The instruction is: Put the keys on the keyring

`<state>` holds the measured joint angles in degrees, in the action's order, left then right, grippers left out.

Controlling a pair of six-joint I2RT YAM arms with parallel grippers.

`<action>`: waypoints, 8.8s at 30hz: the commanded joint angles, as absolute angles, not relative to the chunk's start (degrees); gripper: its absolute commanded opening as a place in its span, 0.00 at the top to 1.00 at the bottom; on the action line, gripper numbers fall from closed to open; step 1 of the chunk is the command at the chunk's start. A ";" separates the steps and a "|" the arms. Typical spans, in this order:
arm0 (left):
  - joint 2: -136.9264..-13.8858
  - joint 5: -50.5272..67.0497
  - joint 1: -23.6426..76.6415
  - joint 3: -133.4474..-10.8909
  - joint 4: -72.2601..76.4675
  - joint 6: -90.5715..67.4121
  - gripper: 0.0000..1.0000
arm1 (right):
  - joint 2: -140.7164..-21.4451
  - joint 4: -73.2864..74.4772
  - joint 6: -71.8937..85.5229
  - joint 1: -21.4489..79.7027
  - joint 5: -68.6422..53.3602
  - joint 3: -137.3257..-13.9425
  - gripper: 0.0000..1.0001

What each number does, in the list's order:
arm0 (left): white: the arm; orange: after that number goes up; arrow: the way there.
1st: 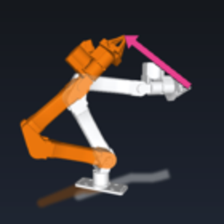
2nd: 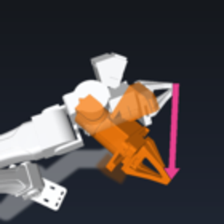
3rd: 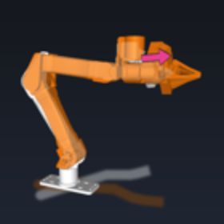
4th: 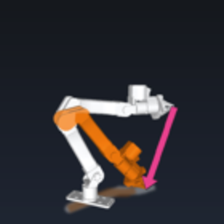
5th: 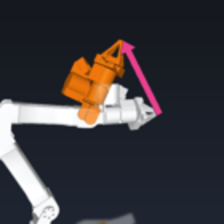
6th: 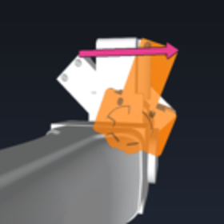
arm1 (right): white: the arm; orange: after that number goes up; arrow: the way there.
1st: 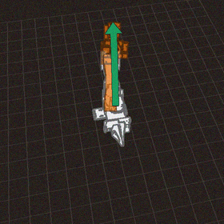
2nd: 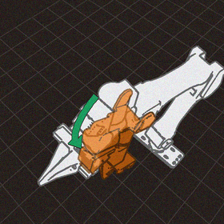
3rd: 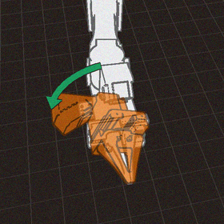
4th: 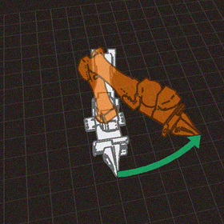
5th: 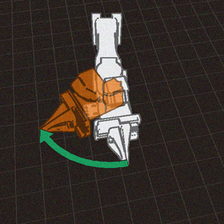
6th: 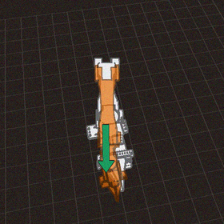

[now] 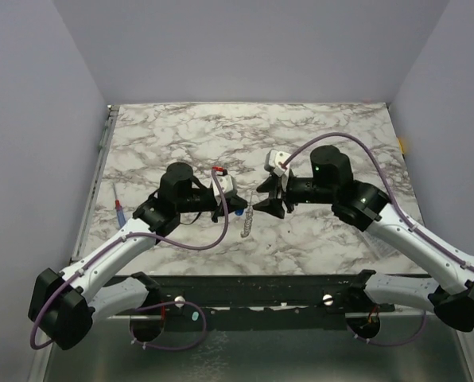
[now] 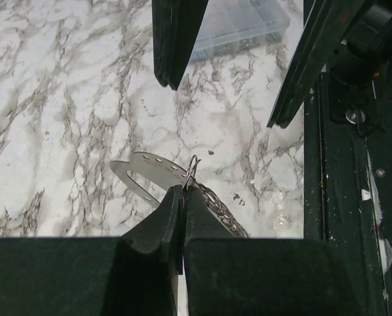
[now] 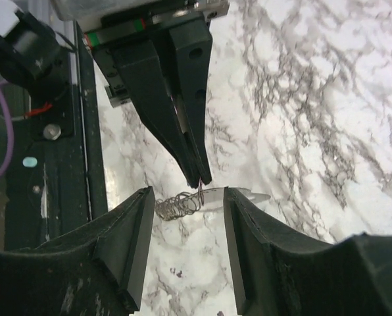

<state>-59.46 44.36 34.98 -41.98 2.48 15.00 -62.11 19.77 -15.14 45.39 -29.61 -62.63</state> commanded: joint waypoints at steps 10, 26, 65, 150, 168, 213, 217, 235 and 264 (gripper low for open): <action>-61.32 41.31 35.72 -44.87 0.09 16.51 1.00 | -69.85 26.56 -21.86 45.53 -29.24 -64.25 0.53; -61.24 42.20 36.20 -45.06 0.09 16.05 1.00 | -71.91 22.46 -21.07 45.62 -32.32 -62.94 0.68; -57.81 45.83 36.21 -43.30 4.43 13.68 0.93 | -68.29 17.92 -19.66 46.14 -28.96 -58.41 0.99; -48.89 44.48 37.53 -36.18 17.67 11.50 0.56 | -54.13 -6.98 -8.26 46.17 -30.21 -46.69 0.99; -51.01 53.99 37.53 -36.12 21.62 6.96 0.74 | -55.19 -8.61 -7.94 46.16 -40.73 -47.20 0.99; -46.24 34.35 37.53 -32.11 26.23 7.02 0.69 | -54.70 -25.74 -1.42 46.14 -30.22 -42.41 0.99; -46.67 34.33 37.53 -32.49 25.85 7.16 0.91 | -54.75 -25.78 -1.22 46.15 -29.97 -42.17 0.99; -52.23 42.45 38.20 -34.63 26.45 3.44 1.00 | -58.46 -38.76 2.81 46.14 -17.45 -40.38 0.99; -43.41 21.75 38.41 -32.19 22.06 11.73 0.56 | -56.95 -32.36 3.16 46.17 -16.55 -40.08 0.99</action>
<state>-44.53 23.62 38.26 -33.10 22.96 10.31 -58.08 -34.11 4.95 46.28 -10.00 -38.94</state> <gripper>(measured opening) 0.423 0.022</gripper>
